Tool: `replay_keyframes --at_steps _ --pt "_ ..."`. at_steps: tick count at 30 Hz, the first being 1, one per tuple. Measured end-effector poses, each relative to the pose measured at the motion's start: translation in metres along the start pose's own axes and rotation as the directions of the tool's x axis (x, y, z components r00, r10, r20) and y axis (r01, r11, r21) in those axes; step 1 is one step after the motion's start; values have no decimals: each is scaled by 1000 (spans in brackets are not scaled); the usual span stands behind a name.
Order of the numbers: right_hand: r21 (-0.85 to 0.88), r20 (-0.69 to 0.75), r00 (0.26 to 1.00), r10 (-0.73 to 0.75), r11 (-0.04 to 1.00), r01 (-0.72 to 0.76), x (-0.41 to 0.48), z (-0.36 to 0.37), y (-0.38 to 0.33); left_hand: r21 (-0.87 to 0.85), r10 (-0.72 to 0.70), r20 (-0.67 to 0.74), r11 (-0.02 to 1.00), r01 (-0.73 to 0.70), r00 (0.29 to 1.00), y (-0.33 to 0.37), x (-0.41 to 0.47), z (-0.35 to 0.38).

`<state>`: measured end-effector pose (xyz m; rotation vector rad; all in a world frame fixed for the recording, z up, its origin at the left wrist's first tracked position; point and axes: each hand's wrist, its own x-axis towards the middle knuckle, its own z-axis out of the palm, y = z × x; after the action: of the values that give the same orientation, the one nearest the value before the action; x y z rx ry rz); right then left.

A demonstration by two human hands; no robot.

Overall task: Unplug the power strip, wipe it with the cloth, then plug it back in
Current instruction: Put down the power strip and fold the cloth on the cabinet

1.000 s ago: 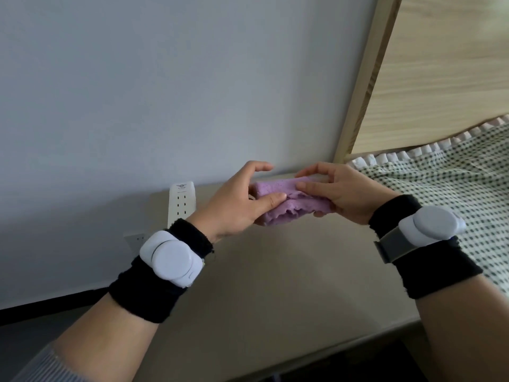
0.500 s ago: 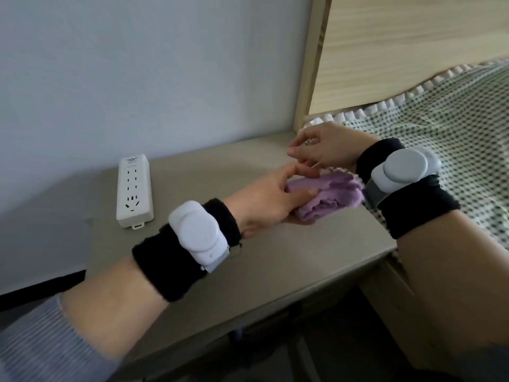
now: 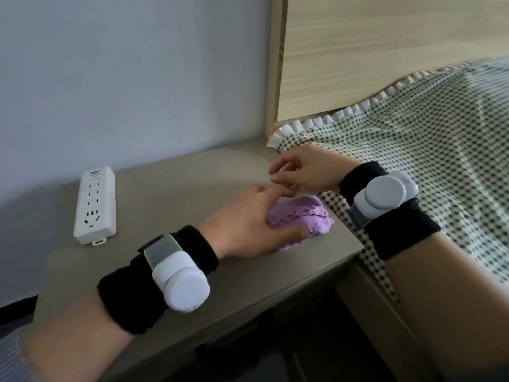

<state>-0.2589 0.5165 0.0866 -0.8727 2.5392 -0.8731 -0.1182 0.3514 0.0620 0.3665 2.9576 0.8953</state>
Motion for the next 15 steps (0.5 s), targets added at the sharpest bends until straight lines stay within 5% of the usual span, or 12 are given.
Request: replay_keyframes --at_steps 3,8,12,15 --pt "4 -18 1000 3 1000 -3 2 -2 -1 102 72 47 992 -76 996 8 -1 7" --pt "38 -65 998 -10 999 13 4 -6 -9 31 122 -127 992 -119 984 14 9 10" --pt "-93 -32 999 -25 995 22 1 -5 -17 240 174 -20 957 -164 985 12 8 24" --pt "-187 12 998 -57 981 58 -1 4 -27 193 114 18 974 -115 993 8 4 14"
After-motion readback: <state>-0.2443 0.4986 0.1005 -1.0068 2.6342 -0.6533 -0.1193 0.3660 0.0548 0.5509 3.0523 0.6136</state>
